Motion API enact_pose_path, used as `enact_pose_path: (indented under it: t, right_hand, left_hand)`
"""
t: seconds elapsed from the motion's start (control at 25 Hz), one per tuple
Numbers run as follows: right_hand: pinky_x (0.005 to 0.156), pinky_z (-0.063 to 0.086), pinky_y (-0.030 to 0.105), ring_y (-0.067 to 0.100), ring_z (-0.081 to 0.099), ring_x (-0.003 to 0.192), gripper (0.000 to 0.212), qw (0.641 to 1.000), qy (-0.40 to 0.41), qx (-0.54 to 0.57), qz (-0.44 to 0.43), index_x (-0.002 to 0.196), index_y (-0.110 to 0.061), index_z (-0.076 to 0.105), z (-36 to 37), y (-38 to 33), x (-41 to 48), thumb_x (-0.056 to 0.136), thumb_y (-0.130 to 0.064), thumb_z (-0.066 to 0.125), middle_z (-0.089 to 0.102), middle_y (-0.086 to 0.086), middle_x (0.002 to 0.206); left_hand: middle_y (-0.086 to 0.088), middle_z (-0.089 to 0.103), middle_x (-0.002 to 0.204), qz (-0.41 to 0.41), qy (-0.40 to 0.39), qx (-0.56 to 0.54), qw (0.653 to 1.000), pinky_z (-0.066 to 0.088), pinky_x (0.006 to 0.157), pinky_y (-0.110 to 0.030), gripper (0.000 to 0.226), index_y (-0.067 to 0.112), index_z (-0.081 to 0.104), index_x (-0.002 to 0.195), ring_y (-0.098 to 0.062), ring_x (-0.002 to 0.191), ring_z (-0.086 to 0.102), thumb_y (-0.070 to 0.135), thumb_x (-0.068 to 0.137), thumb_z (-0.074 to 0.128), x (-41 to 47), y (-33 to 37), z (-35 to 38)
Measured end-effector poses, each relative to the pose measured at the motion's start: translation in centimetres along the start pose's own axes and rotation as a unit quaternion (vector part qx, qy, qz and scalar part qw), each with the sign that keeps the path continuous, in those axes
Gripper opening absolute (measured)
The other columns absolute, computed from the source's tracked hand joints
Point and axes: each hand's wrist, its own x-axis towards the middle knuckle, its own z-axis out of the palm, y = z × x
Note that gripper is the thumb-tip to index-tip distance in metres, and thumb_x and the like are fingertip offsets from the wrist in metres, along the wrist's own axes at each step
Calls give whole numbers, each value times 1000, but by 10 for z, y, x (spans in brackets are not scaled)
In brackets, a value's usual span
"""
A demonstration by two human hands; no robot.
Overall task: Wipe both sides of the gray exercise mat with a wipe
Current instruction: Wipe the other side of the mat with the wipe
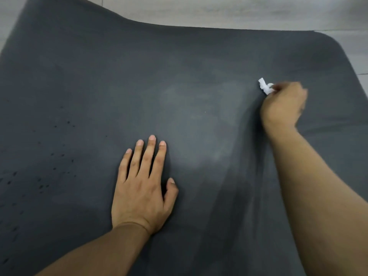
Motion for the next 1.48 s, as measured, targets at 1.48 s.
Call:
enact_pose_path:
  t: [1.48]
  right_hand:
    - [87,41,31,34,60,102,36,990,-58,-9,-128,109,-19,74,-41,25,-37,88,-9,48,70,6,114]
  left_hand:
    - [-9,29,165,-11,28,21,999,23,122,-51,73,13,33,158,-31,152,28,44,92,31,5,1,0]
